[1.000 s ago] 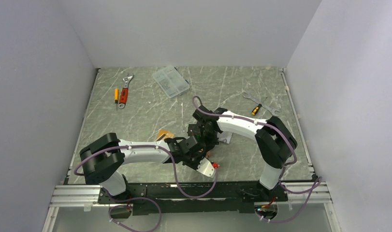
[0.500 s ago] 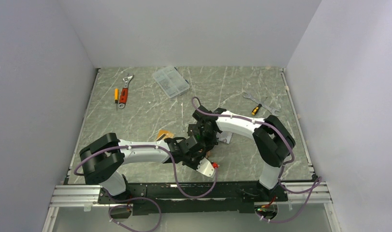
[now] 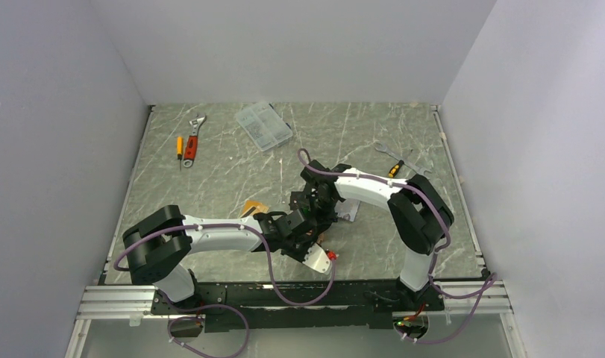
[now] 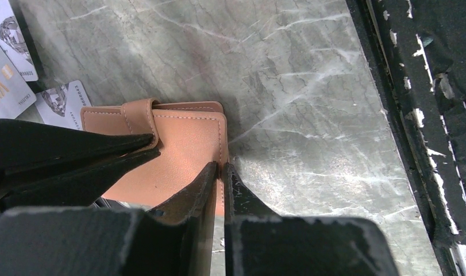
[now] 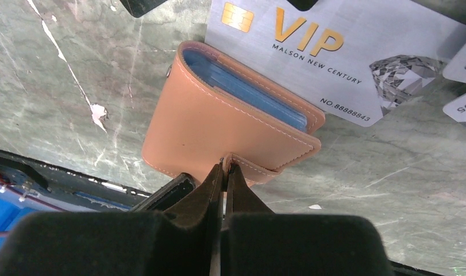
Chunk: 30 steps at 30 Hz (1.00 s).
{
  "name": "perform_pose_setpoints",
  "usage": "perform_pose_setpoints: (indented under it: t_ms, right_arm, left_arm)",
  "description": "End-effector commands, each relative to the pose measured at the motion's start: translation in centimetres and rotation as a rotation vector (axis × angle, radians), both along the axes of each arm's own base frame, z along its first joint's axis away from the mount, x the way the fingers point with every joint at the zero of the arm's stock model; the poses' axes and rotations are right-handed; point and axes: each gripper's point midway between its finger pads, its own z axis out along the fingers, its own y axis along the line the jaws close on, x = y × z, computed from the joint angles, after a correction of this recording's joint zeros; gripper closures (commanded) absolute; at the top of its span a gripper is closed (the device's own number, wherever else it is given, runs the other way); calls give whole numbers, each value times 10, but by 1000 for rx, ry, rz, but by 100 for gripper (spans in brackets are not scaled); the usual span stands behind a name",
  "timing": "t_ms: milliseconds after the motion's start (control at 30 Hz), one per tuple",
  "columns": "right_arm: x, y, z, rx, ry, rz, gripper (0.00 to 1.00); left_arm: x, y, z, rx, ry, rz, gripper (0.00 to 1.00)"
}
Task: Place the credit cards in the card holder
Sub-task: Close the card holder at the center of the board.
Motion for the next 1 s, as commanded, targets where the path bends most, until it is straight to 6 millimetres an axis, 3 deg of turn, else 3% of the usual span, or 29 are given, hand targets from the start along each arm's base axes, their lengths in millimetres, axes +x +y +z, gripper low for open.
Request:
perform_pose_setpoints:
  t_ms: [0,233,367,533,667,733,767,800,967]
  right_arm:
    - [-14,-11,-33,-75,65,47,100]
    - [-19,-21,-45,-131,92,58,100]
    - [-25,-28,-52,-162,124,57,100]
    - [-31,-38,-61,-210,139,51,100]
    - [-36,-45,-68,-243,147,47,100]
    - [-38,-48,-71,-264,150,51,100]
    - [-40,-49,-72,-272,154,54,100]
    - [-41,-50,-73,-282,156,56,100]
    - [-45,-49,-78,-309,167,76,100]
  left_arm:
    - [-11,0,10,4,20,-45,85]
    - [-8,-5,20,-23,-2,-52,67]
    - [-7,-9,31,-46,-1,-48,62]
    - [-4,-8,57,-93,42,-10,59]
    - [6,4,79,-128,89,42,52]
    - [12,12,92,-154,125,71,45]
    - [14,17,97,-164,143,85,18]
    - [18,22,102,-176,150,97,3]
    - [33,49,125,-262,132,160,1]
